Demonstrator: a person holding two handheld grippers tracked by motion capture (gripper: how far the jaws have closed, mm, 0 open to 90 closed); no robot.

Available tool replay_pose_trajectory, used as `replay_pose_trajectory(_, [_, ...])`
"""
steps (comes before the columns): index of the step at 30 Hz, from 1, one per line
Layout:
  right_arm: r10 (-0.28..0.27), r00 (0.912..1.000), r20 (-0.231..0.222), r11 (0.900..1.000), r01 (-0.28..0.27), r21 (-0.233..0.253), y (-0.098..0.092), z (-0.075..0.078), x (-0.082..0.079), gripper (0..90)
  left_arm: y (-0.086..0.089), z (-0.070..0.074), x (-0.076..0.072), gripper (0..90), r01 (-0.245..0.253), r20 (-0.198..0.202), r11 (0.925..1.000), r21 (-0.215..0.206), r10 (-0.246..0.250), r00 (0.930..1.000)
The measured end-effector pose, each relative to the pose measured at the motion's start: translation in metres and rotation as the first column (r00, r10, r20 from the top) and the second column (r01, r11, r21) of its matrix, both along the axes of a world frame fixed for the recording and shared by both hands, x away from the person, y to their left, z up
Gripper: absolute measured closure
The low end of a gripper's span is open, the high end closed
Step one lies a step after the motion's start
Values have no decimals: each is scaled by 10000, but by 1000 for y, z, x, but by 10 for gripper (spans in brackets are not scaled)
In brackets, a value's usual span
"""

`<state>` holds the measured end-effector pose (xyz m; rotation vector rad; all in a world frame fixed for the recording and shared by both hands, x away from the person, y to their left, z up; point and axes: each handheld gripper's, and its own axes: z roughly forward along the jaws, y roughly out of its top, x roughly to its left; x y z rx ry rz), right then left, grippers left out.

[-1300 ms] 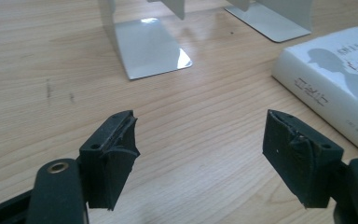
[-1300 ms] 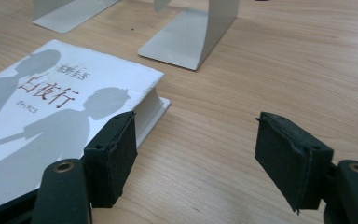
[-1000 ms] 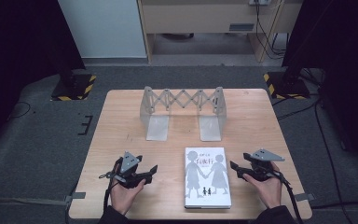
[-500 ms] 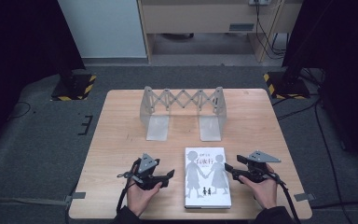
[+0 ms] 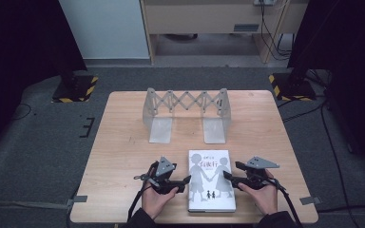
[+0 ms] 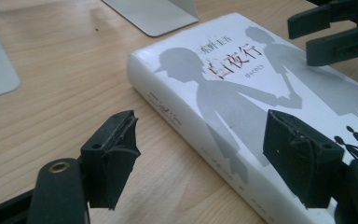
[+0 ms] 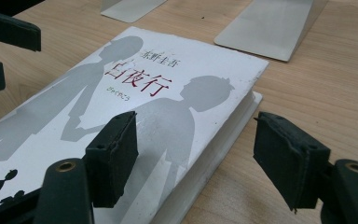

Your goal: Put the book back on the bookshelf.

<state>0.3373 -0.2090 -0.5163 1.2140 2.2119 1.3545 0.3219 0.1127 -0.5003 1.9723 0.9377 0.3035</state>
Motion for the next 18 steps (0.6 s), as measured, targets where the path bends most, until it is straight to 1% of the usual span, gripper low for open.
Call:
replay_pose_trajectory(3, [0, 9999, -111, 10000, 1, 63, 1, -2, 1, 313, -3, -4, 1, 251, 35, -28, 9999, 102, -34, 10000])
replay_pose_trajectory(4, [34, 9998, -219, 9998, -29, 207, 1, -3, 1, 315, -5, -6, 2, 251, 66, -87, 9998, 162, -64, 9999])
replay_pose_trajectory(7, [60, 9997, -256, 9995, -52, 301, 1, -4, 1, 317, -10, -10, 2, 252, 237, -176, 9994, 266, -232, 9996])
replay_pose_trajectory(11, [66, 9994, -338, 9990, -51, 448, 3, -6, 3, 317, -13, -13, 2, 249, 412, -230, 9991, 85, -410, 9989])
replay_pose_trajectory(14, [86, 9993, -366, 9987, -67, 510, 5, -7, 3, 316, -14, -14, 2, 248, 432, -241, 9991, 8, -432, 9988])
replay_pose_trajectory(17, [142, 9988, -464, 9979, -112, 640, 8, -8, 4, 309, -17, -17, 1, 246, 511, -281, 9983, -282, -519, 9983])
replay_pose_trajectory(18, [122, 9988, -472, 9977, -90, 677, 9, -8, 5, 305, -20, -18, 1, 246, 595, -211, 9977, -314, -602, 9980])
